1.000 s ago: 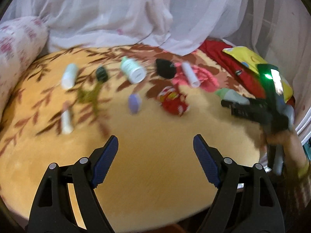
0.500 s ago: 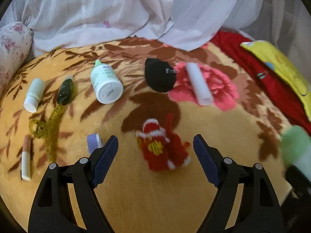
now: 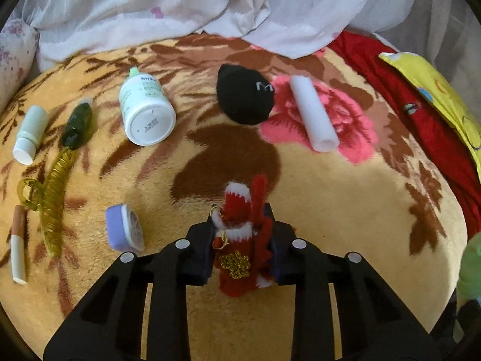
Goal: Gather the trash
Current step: 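Carry the ornament and jar to the orange bin and open both tools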
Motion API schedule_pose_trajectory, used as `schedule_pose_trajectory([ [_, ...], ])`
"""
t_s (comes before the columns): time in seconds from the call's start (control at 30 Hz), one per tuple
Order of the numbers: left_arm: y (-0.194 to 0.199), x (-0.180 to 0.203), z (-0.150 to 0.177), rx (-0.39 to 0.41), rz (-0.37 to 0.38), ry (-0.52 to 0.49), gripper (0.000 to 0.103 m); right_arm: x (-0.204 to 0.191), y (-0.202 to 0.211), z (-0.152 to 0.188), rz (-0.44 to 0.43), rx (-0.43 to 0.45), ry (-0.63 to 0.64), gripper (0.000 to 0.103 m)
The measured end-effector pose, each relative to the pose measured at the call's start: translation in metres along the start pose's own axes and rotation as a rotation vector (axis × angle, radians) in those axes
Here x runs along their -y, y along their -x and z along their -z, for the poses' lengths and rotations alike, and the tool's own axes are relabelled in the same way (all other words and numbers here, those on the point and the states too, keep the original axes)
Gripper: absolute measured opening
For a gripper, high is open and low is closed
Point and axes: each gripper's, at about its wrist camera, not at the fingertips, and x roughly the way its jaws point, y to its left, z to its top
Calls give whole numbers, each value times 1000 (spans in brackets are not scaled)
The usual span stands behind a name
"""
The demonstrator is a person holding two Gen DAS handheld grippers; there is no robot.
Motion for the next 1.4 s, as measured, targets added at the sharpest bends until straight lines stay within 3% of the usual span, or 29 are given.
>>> schedule_pose_trajectory([
  [0.47, 92, -11, 32, 142, 43, -37, 27, -27, 23, 5, -33, 16, 26, 48],
  [0.73, 153, -31, 79, 159, 58, -74, 27, -53, 41, 12, -97, 11, 66, 48],
  [1.0, 191, -51, 153, 60, 89, -135, 27, -101, 63, 50, -251, -74, 144, 48],
  [1.17, 188, -63, 201, -65, 110, -140, 27, -135, 62, 92, -368, -203, 187, 48],
  [1.4, 174, -78, 249, -209, 117, -122, 27, -169, 50, 131, -438, -340, 235, 48],
])
